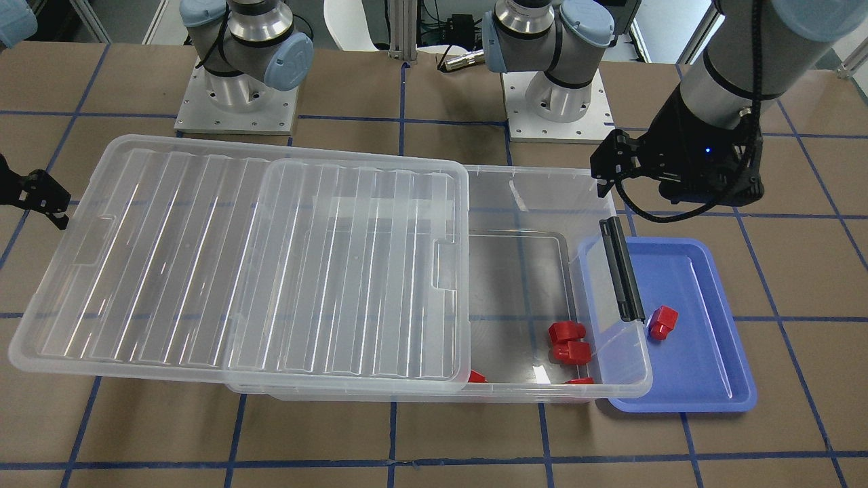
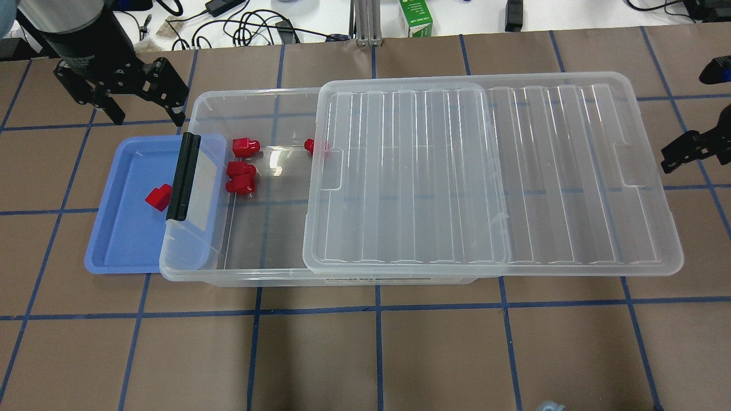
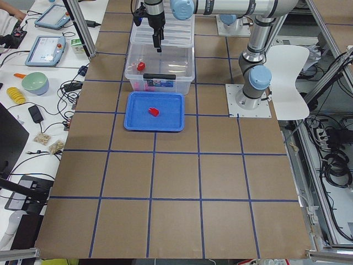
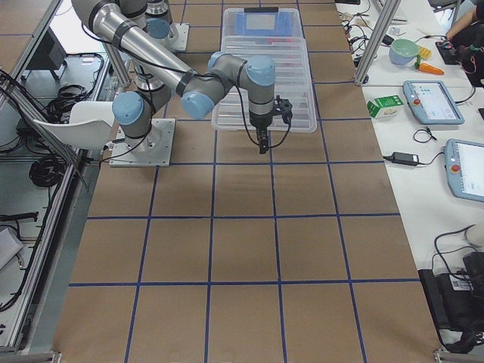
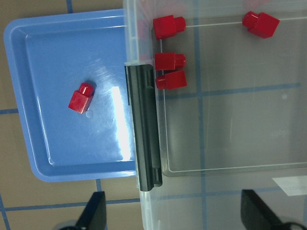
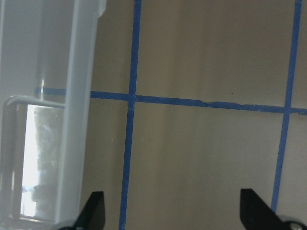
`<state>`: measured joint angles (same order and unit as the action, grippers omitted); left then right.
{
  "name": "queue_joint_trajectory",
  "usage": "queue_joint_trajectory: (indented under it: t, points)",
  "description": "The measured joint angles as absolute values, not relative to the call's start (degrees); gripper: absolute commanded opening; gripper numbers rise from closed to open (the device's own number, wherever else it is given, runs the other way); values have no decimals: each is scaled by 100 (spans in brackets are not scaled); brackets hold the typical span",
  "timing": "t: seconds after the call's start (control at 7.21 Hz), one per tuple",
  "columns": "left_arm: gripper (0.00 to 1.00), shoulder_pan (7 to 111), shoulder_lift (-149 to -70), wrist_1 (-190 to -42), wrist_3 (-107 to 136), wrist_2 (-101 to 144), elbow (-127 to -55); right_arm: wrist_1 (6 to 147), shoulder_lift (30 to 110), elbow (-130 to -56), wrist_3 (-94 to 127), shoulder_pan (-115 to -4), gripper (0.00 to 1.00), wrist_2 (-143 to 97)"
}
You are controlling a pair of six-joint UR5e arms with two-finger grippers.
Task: Place red block in blue tray from box
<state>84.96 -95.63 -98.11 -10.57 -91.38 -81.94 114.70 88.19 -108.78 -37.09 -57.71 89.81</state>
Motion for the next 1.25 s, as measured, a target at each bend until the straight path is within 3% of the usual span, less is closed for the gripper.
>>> queue_joint_trajectory:
  t: [1.25]
  points:
    - [100,8737,-9623,-9775,-1019,-9192,-8314,11524,8819,-10977,-2160,-6669,100,8570]
